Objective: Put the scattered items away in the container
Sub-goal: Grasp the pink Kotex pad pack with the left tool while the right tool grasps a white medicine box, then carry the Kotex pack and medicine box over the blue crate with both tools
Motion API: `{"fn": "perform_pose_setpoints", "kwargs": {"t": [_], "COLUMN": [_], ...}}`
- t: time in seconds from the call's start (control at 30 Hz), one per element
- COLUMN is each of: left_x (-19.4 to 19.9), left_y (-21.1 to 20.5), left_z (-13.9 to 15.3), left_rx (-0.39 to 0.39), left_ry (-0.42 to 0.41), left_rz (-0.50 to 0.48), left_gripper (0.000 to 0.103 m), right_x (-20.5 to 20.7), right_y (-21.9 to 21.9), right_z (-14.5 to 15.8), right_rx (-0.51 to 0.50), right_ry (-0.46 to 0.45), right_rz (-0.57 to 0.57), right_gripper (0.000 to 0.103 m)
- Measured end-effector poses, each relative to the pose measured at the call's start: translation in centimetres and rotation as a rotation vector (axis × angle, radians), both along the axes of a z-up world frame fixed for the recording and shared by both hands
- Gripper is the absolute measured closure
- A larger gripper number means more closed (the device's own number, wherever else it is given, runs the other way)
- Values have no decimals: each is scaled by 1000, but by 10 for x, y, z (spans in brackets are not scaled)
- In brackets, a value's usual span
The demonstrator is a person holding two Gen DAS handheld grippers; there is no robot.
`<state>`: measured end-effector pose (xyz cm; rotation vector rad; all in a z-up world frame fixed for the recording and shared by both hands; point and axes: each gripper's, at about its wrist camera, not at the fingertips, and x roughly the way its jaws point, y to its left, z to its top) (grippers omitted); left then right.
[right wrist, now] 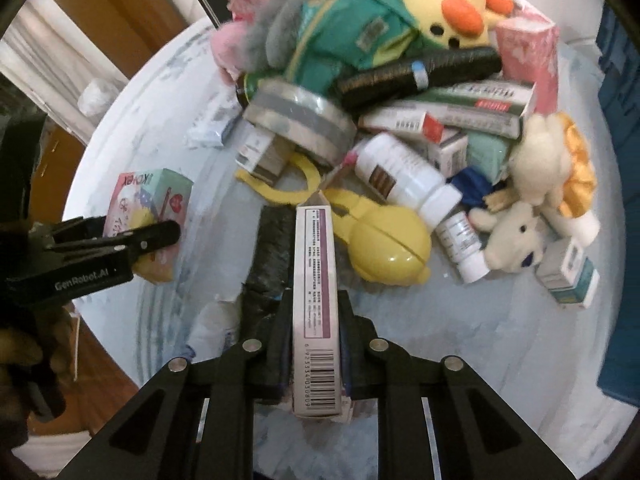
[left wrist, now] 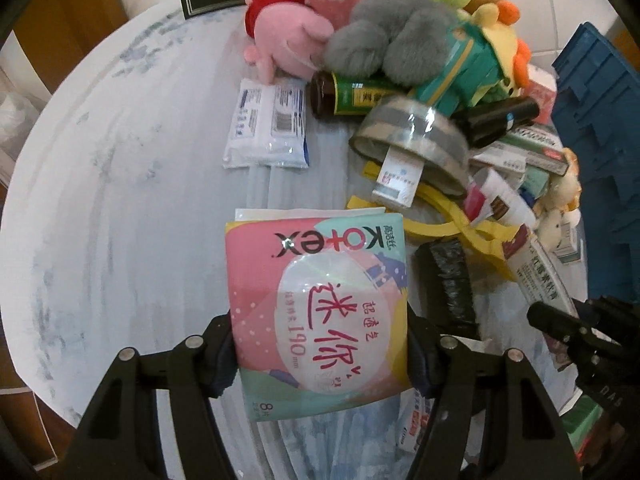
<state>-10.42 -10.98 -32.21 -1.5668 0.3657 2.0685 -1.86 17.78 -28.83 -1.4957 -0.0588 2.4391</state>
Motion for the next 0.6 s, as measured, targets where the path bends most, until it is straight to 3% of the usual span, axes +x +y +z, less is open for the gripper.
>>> {"fn": "perform_pose_setpoints", "kwargs": {"t": [0.1,0.2,0.6], "left_x": [6,-17,-6], "left_y": [-8,-5,-9], "left_z": [16,26,96], "left_rx": [14,28,86], "left_ry": [26,49,163], "left_rz": [-1,-3,-19], "left_gripper": [38,38,38], "right_x": [9,14,28], "right_y": [-12,-18,-47], "right_z": [13,30,107], "right_rx": [9,18,66], "right_ry": [25,51,175], "right_rz": [11,28,100], "right_gripper": [85,85,85]}}
